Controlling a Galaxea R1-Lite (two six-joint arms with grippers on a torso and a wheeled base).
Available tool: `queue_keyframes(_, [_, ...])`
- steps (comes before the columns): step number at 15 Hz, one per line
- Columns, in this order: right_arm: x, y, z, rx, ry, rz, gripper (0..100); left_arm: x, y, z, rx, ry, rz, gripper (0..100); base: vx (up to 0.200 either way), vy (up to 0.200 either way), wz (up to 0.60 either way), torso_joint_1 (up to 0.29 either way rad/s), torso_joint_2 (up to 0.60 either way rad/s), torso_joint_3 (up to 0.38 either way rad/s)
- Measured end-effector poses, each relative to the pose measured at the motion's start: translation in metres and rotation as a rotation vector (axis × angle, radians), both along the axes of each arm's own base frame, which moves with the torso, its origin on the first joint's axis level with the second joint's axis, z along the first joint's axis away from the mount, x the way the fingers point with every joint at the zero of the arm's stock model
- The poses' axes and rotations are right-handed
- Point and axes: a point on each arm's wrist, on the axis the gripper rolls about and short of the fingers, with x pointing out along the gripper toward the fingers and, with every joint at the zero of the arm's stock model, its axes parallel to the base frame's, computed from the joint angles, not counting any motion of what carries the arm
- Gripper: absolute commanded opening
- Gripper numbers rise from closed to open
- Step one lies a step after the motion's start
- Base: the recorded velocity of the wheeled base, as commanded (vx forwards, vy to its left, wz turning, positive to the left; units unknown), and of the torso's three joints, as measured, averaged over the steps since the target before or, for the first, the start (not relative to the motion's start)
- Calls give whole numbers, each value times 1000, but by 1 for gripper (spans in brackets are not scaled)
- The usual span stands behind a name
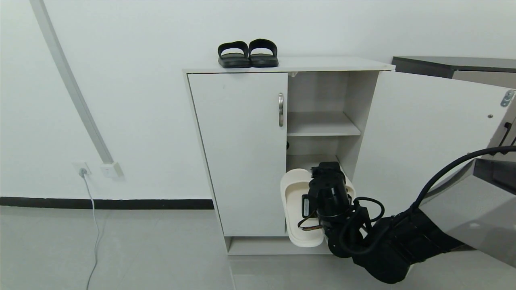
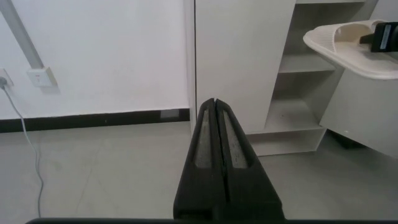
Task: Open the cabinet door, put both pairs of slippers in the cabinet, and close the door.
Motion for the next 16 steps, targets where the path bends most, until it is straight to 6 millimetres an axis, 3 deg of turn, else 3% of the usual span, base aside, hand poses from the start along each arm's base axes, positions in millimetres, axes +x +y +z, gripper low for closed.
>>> queue_keyframes(4, [3,1,-7,-12,10,-9,0,0,0,0,-1,0,1,0,0,-200,0,2,5,0])
queue_keyframes(16, [15,4,-36,-2,8,-3,0,0,0,0,-1,1,0,0,0,0,0,0,0,0])
